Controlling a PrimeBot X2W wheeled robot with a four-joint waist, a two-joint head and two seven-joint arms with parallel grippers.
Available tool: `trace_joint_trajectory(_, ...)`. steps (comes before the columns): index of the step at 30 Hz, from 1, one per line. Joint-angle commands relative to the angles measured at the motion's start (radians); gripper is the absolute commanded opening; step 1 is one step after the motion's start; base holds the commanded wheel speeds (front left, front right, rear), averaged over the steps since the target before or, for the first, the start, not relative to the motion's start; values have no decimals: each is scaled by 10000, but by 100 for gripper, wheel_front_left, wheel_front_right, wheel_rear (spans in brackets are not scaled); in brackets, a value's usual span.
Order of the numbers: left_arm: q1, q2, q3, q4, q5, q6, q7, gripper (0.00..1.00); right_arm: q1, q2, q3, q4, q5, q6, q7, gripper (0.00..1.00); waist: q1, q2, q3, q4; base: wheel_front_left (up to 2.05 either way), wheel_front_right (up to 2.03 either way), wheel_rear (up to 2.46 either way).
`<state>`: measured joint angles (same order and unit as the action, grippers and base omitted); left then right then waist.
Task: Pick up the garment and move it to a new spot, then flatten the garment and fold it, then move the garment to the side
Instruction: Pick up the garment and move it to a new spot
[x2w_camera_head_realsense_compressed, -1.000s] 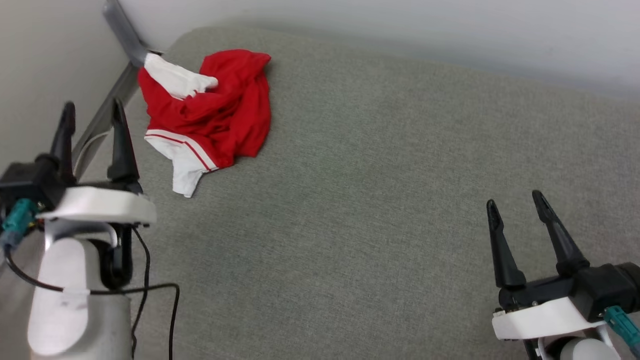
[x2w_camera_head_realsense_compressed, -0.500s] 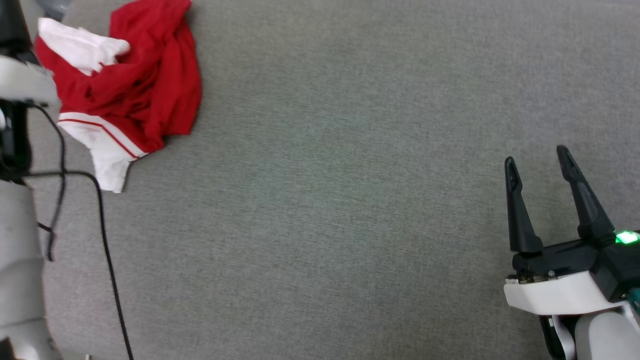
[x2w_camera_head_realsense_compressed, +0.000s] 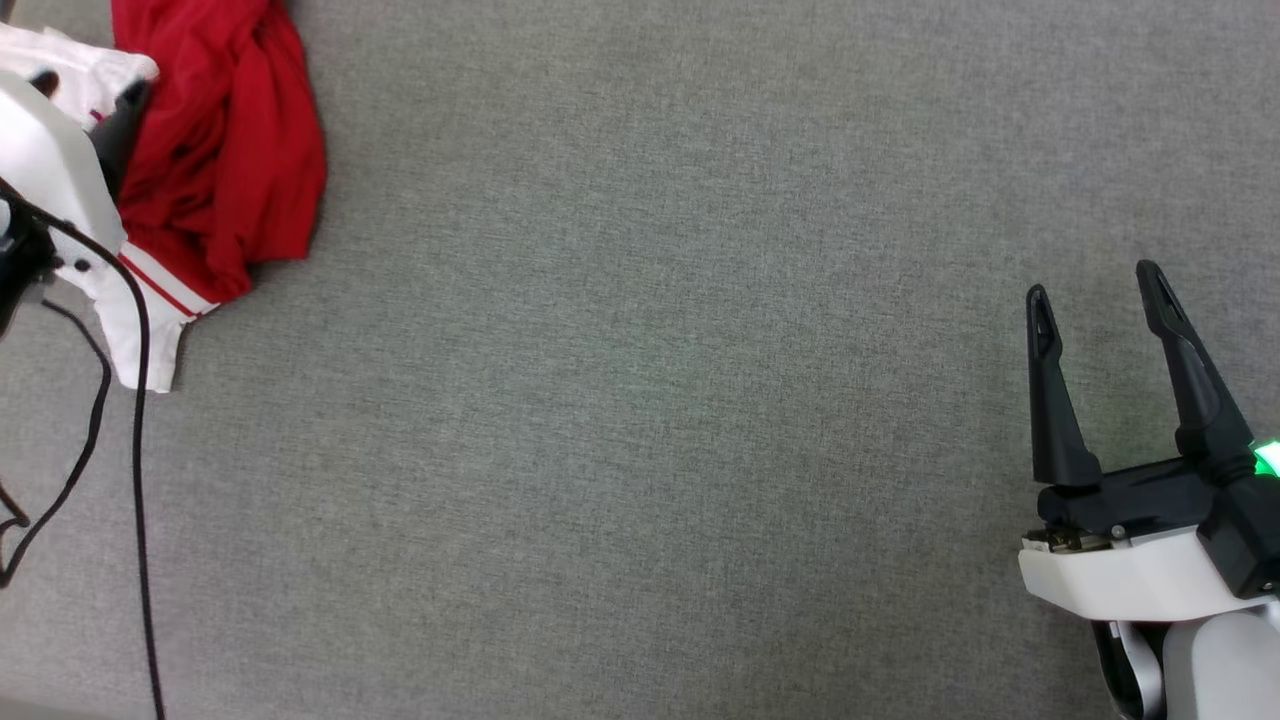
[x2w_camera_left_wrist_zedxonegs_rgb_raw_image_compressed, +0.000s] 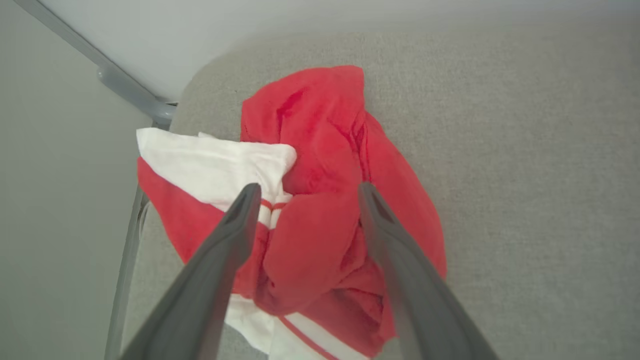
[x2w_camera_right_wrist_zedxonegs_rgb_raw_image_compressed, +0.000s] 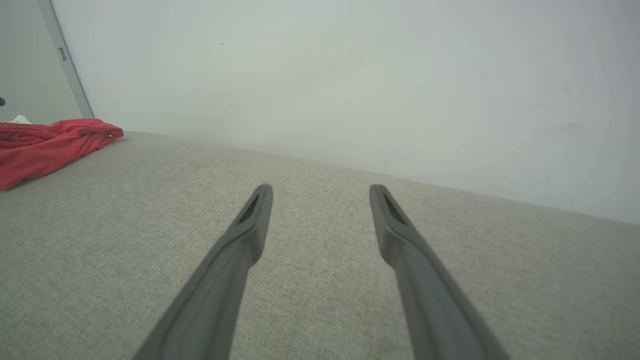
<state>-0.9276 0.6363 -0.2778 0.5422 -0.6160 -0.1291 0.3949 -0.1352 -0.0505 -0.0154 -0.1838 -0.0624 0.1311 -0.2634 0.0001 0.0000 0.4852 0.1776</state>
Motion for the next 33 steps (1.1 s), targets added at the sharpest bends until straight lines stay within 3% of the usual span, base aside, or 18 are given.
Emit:
trace_joint_trajectory(1,-139,197,-281,-9,-188,4,306,100,-165,6,0,-47,-48,-7,-21,100,-1,0,84,-32,0,0,0)
trace_joint_trajectory(7,-259,743,-1759,272,-895,3,1836,100,-293,6,30,-46,-70,-7,-21,100,-1,0,352,-136,0,0,0)
trace_joint_trajectory(16,-53,376,-3904,1210,-1878,-12,3229,100,-525,6,68,-3,70,-7,-21,100,-1,0,814,-405,0,0,0)
trace_joint_trajectory(18,-52,386,-4172,1295,-2012,-12,3129,100,-553,6,36,29,113,-7,-21,100,-1,0,823,-457,0,0,0)
trace_joint_trajectory(19,-71,389,-4286,1319,-2083,-16,3076,64,-545,6,26,47,149,-7,-21,100,-1,0,805,-477,0,0,0)
trace_joint_trajectory(20,-101,413,-4387,1325,-2115,-24,2940,11,-530,6,16,78,188,-7,-21,100,-1,0,764,-490,0,0,0)
trace_joint_trajectory(21,-201,482,-4421,1322,-2100,-23,2691,0,-509,6,-4,112,208,-7,-21,100,-1,0,706,-491,0,0,0)
trace_joint_trajectory(33,-1494,1109,-4921,916,-1159,1,-445,0,-166,6,59,470,736,-7,-21,100,-1,0,-888,-411,0,0,0)
